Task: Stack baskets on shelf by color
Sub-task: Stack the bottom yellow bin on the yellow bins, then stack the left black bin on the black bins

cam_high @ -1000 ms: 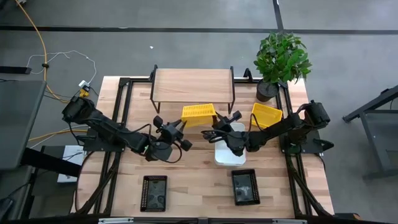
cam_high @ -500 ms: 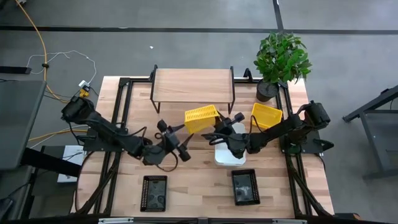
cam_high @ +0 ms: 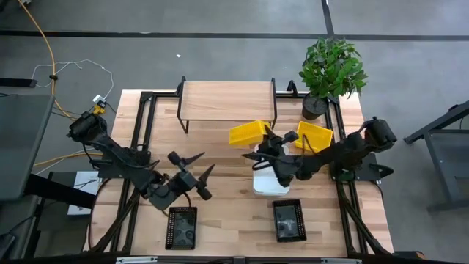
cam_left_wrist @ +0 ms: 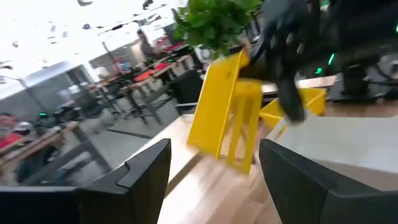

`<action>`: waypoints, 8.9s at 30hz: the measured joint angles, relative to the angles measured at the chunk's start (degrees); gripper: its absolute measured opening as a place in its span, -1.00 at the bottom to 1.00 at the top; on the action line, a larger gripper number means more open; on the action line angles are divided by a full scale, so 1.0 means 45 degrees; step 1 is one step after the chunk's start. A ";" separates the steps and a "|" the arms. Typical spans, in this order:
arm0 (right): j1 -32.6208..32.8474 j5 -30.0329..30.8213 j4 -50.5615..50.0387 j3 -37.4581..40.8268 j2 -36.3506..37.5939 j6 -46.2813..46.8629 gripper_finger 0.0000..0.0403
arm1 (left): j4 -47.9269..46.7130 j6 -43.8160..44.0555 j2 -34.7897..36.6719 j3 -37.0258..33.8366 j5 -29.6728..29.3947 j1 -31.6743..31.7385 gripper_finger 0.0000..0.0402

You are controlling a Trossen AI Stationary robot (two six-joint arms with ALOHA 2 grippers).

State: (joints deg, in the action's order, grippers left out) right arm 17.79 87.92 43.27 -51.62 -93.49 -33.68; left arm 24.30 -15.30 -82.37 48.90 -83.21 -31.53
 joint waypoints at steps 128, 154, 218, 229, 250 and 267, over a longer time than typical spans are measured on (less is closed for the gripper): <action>-0.6563 -1.4032 -2.7360 0.0631 0.6693 2.5256 -0.86 | -0.3090 -0.0172 0.0401 -0.0024 0.4341 0.0723 0.14; -0.4966 -1.5243 -2.7011 -0.0021 0.8576 2.3710 -0.08 | -0.3090 -0.0075 0.0403 -0.0015 0.4355 0.0723 0.14; 0.1150 -1.1556 -1.8690 0.1749 0.9359 1.6109 -0.08 | -0.4782 0.4268 0.1401 -0.0903 1.2096 0.2305 0.14; 0.1145 -1.1654 -1.8391 0.1749 0.9359 1.6044 -0.08 | -0.4785 0.4153 0.1413 -0.0903 1.1337 0.1204 0.14; 0.1145 -1.1588 -1.8310 0.1749 0.9355 1.6036 -0.08 | -1.6165 1.2379 0.1296 0.0679 1.5367 -0.0525 0.14; 0.1145 -1.1603 -1.8316 0.1753 0.9355 1.5807 -0.08 | -1.2654 1.2311 0.1278 -0.1141 1.6406 -0.0524 0.14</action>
State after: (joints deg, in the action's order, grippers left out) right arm 22.94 35.71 -39.16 -43.72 -51.40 37.45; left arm -32.64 40.10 -76.62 43.77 -9.38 -33.88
